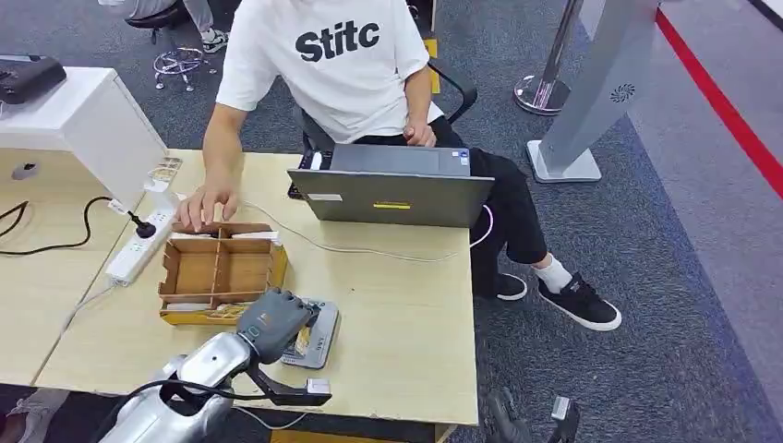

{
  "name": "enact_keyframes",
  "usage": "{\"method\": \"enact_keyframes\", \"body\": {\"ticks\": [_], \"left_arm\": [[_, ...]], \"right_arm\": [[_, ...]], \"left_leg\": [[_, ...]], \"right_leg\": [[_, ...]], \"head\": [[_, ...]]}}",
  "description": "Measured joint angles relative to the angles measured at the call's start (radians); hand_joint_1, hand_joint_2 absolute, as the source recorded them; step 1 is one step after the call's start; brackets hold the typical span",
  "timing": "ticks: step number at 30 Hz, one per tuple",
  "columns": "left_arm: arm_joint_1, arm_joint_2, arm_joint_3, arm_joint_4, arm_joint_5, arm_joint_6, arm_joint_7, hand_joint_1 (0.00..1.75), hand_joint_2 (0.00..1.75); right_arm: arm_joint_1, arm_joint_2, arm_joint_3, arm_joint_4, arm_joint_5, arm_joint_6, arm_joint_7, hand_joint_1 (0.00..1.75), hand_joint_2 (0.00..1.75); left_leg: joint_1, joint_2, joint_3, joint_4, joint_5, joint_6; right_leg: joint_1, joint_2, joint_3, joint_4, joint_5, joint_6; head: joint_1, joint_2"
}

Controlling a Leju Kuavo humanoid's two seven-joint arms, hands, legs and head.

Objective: Pass the card to the sensor for recognition and then transmit it.

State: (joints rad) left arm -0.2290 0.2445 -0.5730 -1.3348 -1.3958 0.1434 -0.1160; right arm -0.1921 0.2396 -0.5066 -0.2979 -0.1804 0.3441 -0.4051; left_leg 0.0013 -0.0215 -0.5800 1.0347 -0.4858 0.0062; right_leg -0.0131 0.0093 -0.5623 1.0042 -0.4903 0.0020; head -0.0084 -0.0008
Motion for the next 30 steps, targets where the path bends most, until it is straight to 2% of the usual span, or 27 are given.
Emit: {"method": "enact_keyframes", "body": {"ticks": [2,5,13,16,22,30], "left_arm": [[0.000,0.001,0.000,0.000,-0.008,0.014,0.026,1.75,1.75],[0.001,-0.005,0.001,-0.006,-0.047,0.092,0.078,1.75,1.75],[0.002,-0.020,0.011,-0.052,-0.061,0.114,0.095,1.75,1.75],[0.003,-0.026,0.031,-0.071,-0.052,0.164,0.112,1.75,1.75],[-0.041,-0.036,0.150,-0.150,-0.024,0.182,0.117,1.75,1.75],[-0.084,-0.027,0.347,-0.174,0.040,0.190,0.125,1.75,1.75]], "right_arm": [[0.002,0.000,0.001,0.000,0.000,0.000,-0.002,0.00,1.75],[0.004,0.000,0.004,0.000,-0.003,-0.001,-0.003,0.00,1.75],[0.007,0.000,0.009,0.000,-0.003,-0.001,-0.003,0.00,1.75],[0.007,0.000,0.010,0.000,-0.003,-0.002,-0.003,0.00,1.75],[0.007,0.000,0.015,0.000,-0.002,-0.006,-0.002,0.00,1.75],[0.007,0.000,0.017,0.000,-0.008,-0.010,0.006,0.00,1.75]], "left_leg": [[0.000,0.000,0.000,0.000,0.000,0.000],[0.000,0.000,0.000,0.000,0.000,0.000],[0.000,0.000,0.000,0.000,0.000,0.000],[0.000,0.000,0.000,0.000,0.000,0.000],[0.000,0.000,0.000,0.000,0.001,-0.001],[0.000,0.000,0.000,0.000,0.001,-0.001]], "right_leg": [[0.000,0.000,0.000,0.000,0.000,0.000],[0.000,0.000,0.000,0.000,0.000,0.000],[0.000,0.000,0.000,0.000,0.000,0.000],[0.000,0.000,0.000,0.000,0.000,0.000],[0.000,0.000,0.000,0.000,0.001,-0.001],[0.000,0.000,0.000,0.001,0.001,-0.001]], "head": [[0.000,0.000],[0.000,0.000],[0.000,0.000],[0.000,0.000],[0.000,0.000],[0.000,0.000]]}}
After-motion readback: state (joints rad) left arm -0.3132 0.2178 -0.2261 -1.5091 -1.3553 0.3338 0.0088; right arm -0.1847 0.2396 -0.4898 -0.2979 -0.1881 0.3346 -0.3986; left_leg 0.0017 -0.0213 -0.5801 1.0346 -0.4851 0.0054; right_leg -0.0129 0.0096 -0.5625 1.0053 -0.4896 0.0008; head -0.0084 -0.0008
